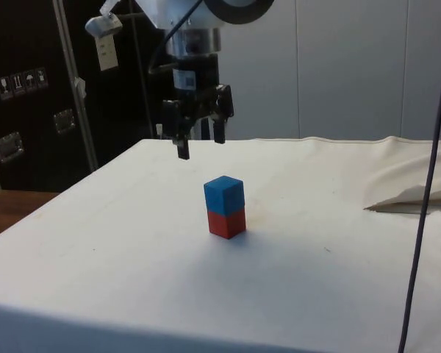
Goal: Stack the two cubes.
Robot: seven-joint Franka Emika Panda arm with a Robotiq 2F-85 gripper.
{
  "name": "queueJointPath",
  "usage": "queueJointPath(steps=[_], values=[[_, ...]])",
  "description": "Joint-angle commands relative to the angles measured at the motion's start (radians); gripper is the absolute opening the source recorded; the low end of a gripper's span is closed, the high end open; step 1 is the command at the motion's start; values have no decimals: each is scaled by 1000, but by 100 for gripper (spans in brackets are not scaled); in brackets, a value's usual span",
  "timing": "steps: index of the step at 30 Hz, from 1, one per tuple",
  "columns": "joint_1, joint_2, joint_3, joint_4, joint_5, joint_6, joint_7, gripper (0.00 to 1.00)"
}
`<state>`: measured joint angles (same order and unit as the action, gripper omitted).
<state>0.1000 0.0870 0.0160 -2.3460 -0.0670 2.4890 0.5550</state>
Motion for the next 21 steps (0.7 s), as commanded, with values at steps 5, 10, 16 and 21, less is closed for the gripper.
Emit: queueJointPath(steps=[5,10,16,21], values=[[-3,-4,0,11,14,-12,-55,100],[-6,-4,-3,20,14,-13,-99,100],[-7,-3,-6,28,15,-11,-149,100],[-8,-3,-8,35,16,-11,-193,100]])
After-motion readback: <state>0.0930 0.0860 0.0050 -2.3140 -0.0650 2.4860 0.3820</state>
